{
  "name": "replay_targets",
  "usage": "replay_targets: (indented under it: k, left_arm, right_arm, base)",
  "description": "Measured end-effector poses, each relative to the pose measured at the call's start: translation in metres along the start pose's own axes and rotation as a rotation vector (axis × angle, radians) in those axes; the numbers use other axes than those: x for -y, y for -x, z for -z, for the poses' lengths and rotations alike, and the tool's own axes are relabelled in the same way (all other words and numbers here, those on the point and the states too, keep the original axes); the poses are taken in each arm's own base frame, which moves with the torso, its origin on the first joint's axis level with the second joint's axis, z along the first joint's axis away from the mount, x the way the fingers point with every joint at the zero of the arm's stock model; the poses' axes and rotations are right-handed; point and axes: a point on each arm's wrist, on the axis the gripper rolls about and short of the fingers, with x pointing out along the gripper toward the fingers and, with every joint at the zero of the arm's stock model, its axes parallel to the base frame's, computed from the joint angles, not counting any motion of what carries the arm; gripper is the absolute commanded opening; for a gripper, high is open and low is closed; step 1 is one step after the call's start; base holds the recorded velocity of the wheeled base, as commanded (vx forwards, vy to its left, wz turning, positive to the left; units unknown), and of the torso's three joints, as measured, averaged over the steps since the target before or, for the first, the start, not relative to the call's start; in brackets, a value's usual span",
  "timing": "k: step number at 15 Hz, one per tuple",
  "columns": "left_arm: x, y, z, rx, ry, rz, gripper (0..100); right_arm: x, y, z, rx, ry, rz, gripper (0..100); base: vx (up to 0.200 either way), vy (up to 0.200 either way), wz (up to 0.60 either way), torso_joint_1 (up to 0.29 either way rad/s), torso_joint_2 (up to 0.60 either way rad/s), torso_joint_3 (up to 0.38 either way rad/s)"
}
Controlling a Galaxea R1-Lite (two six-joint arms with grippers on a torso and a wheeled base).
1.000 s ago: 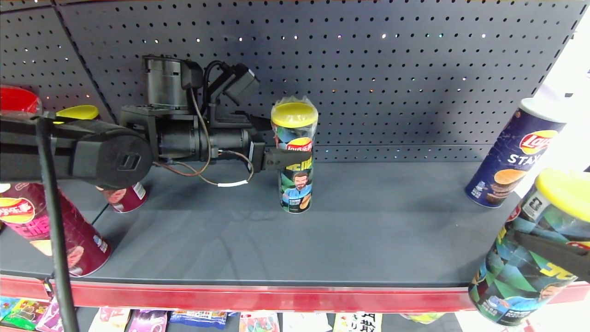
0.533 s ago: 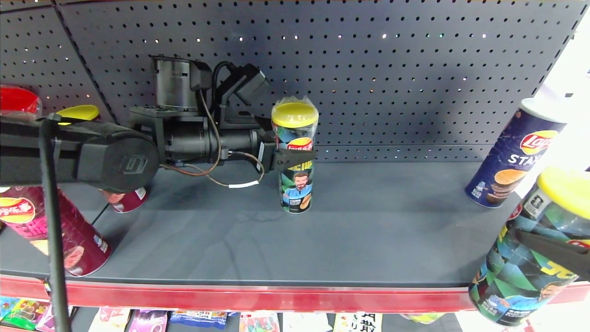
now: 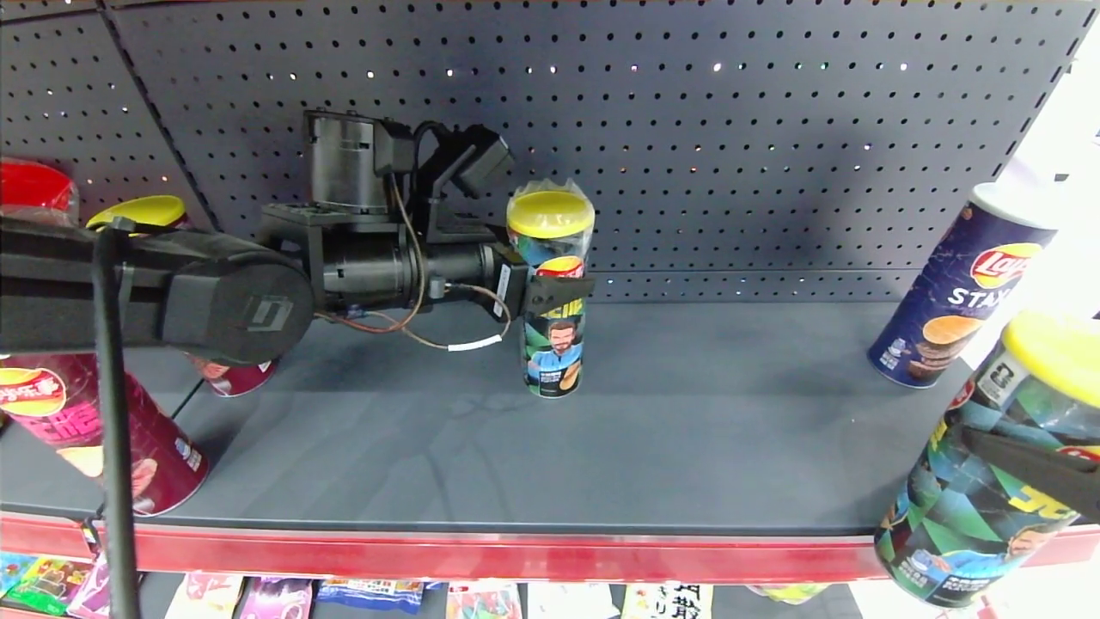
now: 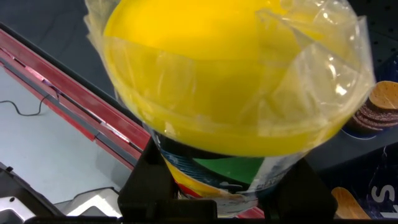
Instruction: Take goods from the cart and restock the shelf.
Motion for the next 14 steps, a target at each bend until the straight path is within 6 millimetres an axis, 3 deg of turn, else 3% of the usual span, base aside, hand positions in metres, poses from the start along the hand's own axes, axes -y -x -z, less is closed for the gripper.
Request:
replay_targets:
  k: [3, 4, 14]
  left_arm:
    - [0.003, -0.004, 0.0, 0.003, -0.005, -0.011, 100]
    - [0.003, -0.006, -0.001, 0.022, -0.013, -0.017, 0]
    - [0.006, -0.009, 0.001, 0.061, -0.022, 0.082, 0]
  right_arm:
    - [0.0, 0.0, 0.0, 0.001, 0.0, 0.0, 0]
    - [0.0, 0.0, 0.0, 0.001, 0.0, 0.0, 0]
    - [0.0, 0.001, -0.001, 0.007, 0.001, 0.001, 0]
  base:
    - [0.0, 0.0, 0.0, 0.0, 0.0, 0.0]
    - [0.0, 0.0, 0.0, 0.0, 0.0, 0.0]
    - [0.0, 0.0, 0.0, 0.0, 0.0, 0.0]
